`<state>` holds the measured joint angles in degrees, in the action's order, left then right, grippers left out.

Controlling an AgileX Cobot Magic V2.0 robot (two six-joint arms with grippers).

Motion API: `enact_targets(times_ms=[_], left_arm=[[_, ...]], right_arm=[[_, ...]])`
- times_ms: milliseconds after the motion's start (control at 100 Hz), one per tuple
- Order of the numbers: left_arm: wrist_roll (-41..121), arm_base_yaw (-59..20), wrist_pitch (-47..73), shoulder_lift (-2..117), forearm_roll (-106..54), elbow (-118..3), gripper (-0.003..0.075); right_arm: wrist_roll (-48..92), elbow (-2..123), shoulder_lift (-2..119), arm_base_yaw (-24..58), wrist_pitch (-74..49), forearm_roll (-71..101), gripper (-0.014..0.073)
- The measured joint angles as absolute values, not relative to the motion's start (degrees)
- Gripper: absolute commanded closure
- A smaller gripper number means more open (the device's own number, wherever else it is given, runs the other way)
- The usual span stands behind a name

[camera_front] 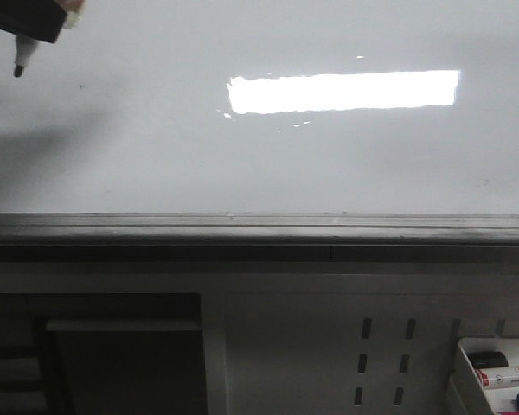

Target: Write number 4 on whiteboard

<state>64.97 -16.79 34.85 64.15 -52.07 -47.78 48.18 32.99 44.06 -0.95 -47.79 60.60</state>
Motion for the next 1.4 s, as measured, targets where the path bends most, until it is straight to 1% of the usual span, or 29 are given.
enact_targets(times_ms=[210,330,420,520,690,1010,1190,1400], left_arm=[[65.2,-30.9,34.9,64.2,-42.4,-47.8,0.0741],[64.4,-36.0,32.8,64.5,-39.9,-47.8,0.0741],[63.7,-38.3,32.3,66.0,-39.1,-47.8,0.0741],[63.0,-40.0,31.8,68.2,-38.9,-47.8,0.0741],[62.8,-42.6,29.5,71.0,-38.9,-47.8,0.0741],[62.6,-43.7,27.6,72.4,-38.9,-47.8,0.0741],[62.5,-43.7,27.6,72.5,-38.9,-47.8,0.0741],[62.5,-43.7,27.1,72.5,-38.9,-47.8,0.0741]], right_arm=[[52.7,40.3,53.8,-0.9,-57.8,65.6,0.0138],[52.9,44.1,58.4,-0.9,-61.9,66.0,0.0138],[53.0,46.6,60.9,-0.9,-64.2,66.7,0.0139],[53.0,49.0,62.6,-0.3,-65.5,67.0,0.0140],[52.7,53.1,65.7,4.3,-67.0,65.5,0.0201],[46.4,61.7,71.1,14.6,-67.7,55.3,0.0203],[44.4,64.1,74.7,18.6,-67.7,52.0,0.0205],[43.7,64.4,77.0,20.2,-66.7,51.8,0.0274]])
